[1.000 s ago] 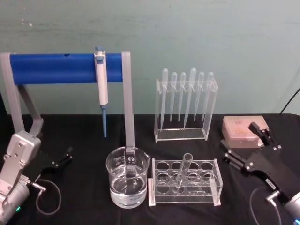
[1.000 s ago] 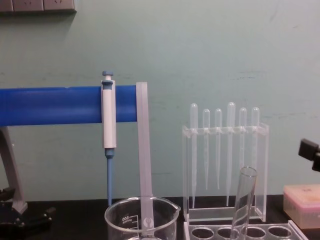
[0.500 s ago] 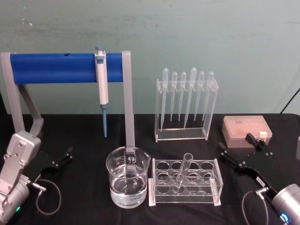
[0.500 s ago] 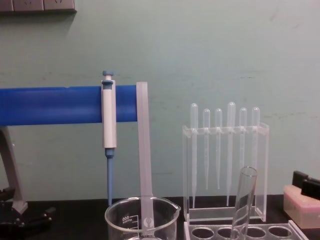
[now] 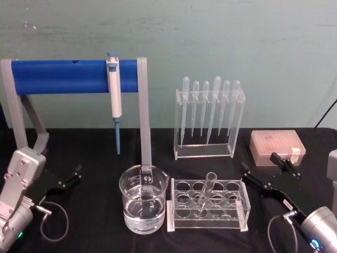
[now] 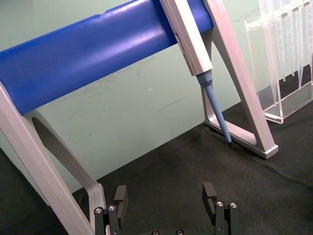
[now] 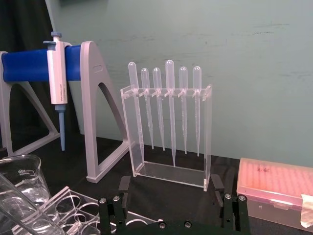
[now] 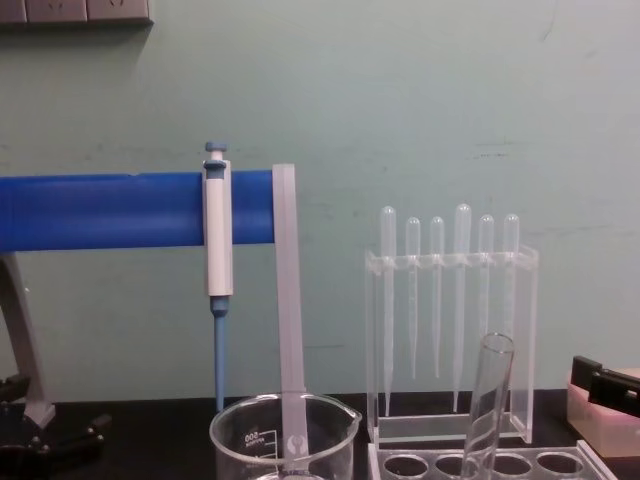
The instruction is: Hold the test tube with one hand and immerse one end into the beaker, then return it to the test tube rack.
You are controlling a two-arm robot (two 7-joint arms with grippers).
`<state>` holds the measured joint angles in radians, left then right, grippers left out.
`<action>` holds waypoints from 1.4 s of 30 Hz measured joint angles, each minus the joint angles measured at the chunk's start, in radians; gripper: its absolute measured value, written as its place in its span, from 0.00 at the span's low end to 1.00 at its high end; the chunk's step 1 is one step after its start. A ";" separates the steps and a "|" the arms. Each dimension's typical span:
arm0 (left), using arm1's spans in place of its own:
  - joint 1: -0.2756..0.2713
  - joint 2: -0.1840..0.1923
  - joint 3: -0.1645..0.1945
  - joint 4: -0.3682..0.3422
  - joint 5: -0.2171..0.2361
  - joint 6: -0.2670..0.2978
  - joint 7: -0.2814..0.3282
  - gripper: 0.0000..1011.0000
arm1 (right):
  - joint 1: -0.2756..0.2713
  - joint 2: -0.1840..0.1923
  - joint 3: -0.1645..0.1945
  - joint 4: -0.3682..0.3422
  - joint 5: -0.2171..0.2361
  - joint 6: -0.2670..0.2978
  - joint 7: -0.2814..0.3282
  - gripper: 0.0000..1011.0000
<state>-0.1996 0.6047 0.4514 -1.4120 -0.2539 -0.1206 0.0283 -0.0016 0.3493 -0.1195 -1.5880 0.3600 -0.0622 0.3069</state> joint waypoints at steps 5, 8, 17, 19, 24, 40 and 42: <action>0.000 0.000 0.000 0.000 0.000 0.000 0.000 0.99 | -0.002 0.000 0.001 -0.002 -0.001 0.001 -0.005 0.99; 0.000 0.000 0.000 0.000 0.000 0.000 0.000 0.99 | -0.002 -0.001 0.001 -0.003 -0.001 0.001 -0.005 0.99; 0.000 0.000 0.000 0.000 0.000 0.000 0.000 0.99 | -0.004 -0.001 0.002 -0.005 -0.003 0.002 -0.008 0.99; 0.000 0.000 0.000 0.000 0.000 0.000 0.000 0.99 | -0.004 -0.001 0.002 -0.005 -0.003 0.002 -0.008 0.99; 0.000 0.000 0.000 0.000 0.000 0.000 0.000 0.99 | -0.004 -0.001 0.002 -0.006 -0.004 0.002 -0.010 0.99; 0.000 0.000 0.000 0.000 0.000 0.000 0.000 0.99 | -0.005 -0.001 0.002 -0.007 -0.005 0.003 -0.011 0.99; 0.000 0.000 0.000 0.000 0.000 0.000 0.000 0.99 | -0.005 -0.001 0.002 -0.007 -0.005 0.003 -0.011 0.99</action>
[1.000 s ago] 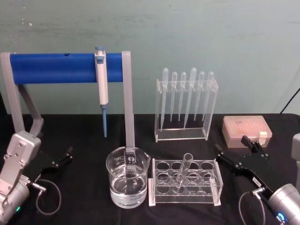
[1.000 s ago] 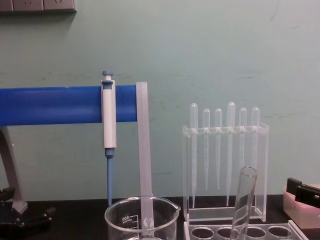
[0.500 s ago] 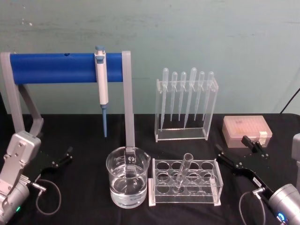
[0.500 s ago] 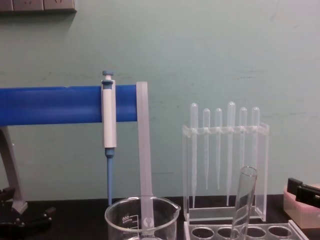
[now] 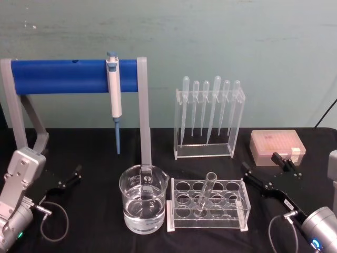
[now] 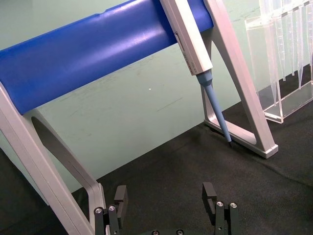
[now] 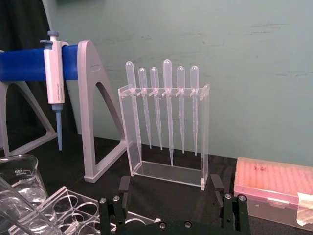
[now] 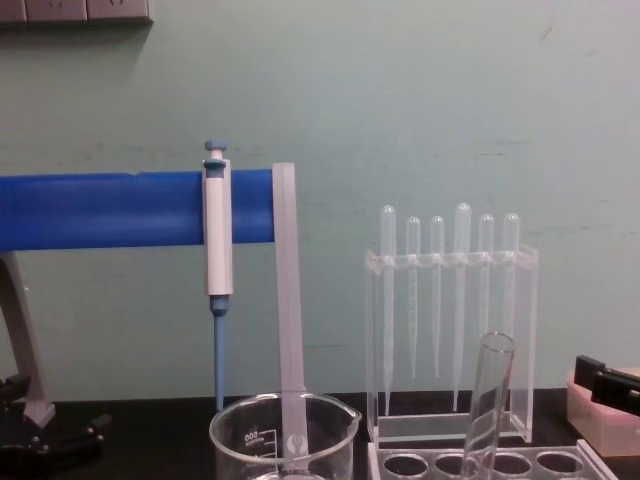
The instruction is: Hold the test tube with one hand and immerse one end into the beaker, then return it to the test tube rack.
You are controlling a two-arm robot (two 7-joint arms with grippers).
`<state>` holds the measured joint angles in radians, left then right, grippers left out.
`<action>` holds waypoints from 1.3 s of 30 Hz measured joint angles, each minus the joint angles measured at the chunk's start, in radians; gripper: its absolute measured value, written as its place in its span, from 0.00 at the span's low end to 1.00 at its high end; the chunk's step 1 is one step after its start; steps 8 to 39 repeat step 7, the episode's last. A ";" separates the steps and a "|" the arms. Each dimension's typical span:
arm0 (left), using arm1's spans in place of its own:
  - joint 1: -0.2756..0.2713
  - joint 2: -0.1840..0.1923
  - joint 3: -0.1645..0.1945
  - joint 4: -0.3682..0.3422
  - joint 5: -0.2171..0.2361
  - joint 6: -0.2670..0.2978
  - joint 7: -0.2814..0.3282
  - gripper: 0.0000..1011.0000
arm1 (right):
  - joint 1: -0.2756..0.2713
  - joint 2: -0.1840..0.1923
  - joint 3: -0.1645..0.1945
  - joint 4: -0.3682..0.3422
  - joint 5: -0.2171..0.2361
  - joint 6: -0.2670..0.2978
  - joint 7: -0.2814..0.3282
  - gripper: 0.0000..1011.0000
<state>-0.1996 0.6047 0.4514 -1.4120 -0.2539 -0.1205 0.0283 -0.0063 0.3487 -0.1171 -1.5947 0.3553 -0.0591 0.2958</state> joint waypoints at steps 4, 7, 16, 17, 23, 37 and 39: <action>0.000 0.000 0.000 0.000 0.000 0.000 0.000 0.99 | 0.000 0.000 0.000 0.000 0.000 0.000 0.000 0.99; 0.000 0.000 0.000 0.000 0.000 0.000 0.000 0.99 | 0.000 0.000 0.000 0.000 0.000 0.000 0.000 0.99; 0.000 0.000 0.000 0.000 0.000 0.000 0.000 0.99 | 0.000 0.000 0.000 0.000 0.000 0.000 0.000 0.99; 0.000 0.000 0.000 0.000 0.000 0.000 0.000 0.99 | 0.000 0.000 0.000 0.000 0.000 0.000 0.000 0.99; 0.000 0.000 0.000 0.000 0.000 0.000 0.000 0.99 | 0.000 0.000 0.000 0.000 0.000 0.000 0.000 0.99; 0.000 0.000 0.000 0.000 0.000 0.000 0.000 0.99 | 0.000 0.000 0.000 0.000 0.000 0.000 0.000 0.99; 0.000 0.000 0.000 0.000 0.000 0.000 0.000 0.99 | 0.000 0.000 0.000 0.000 0.000 0.000 0.000 0.99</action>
